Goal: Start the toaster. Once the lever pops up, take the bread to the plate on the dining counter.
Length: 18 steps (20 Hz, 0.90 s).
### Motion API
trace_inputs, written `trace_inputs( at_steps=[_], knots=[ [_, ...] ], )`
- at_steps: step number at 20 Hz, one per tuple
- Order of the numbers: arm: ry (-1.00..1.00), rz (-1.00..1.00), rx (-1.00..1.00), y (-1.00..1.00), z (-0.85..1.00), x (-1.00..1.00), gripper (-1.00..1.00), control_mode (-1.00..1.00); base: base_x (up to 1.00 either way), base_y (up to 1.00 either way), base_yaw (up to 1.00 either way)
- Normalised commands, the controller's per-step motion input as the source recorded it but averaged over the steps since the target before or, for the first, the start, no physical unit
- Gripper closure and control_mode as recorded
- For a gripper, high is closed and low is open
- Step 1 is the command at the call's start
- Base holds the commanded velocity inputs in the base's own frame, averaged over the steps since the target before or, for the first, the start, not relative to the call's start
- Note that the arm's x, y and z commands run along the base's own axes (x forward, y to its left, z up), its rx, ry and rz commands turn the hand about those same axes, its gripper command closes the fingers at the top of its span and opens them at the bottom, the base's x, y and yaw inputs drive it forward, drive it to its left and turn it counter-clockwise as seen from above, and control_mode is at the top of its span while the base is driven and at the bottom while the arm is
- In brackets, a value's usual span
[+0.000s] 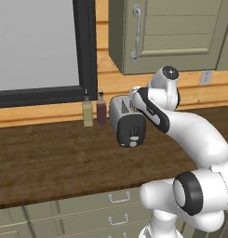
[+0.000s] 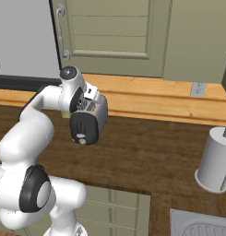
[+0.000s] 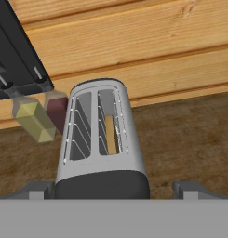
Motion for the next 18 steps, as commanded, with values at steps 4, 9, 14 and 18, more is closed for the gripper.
trace_inputs(
  at_steps=[4,9,14,18],
  knots=[
    [0.00,0.00,0.00,0.00,0.00,0.00,-1.00,-1.00,0.00,0.00,0.00],
    [0.00,0.00,0.00,0.00,0.00,0.00,-1.00,-1.00,0.00,0.00,0.00],
    [0.00,0.00,0.00,0.00,0.00,0.00,-1.00,-1.00,0.00,0.00,0.00],
    [0.00,0.00,0.00,0.00,0.00,0.00,-1.00,-1.00,0.00,0.00,0.00]
  ],
)
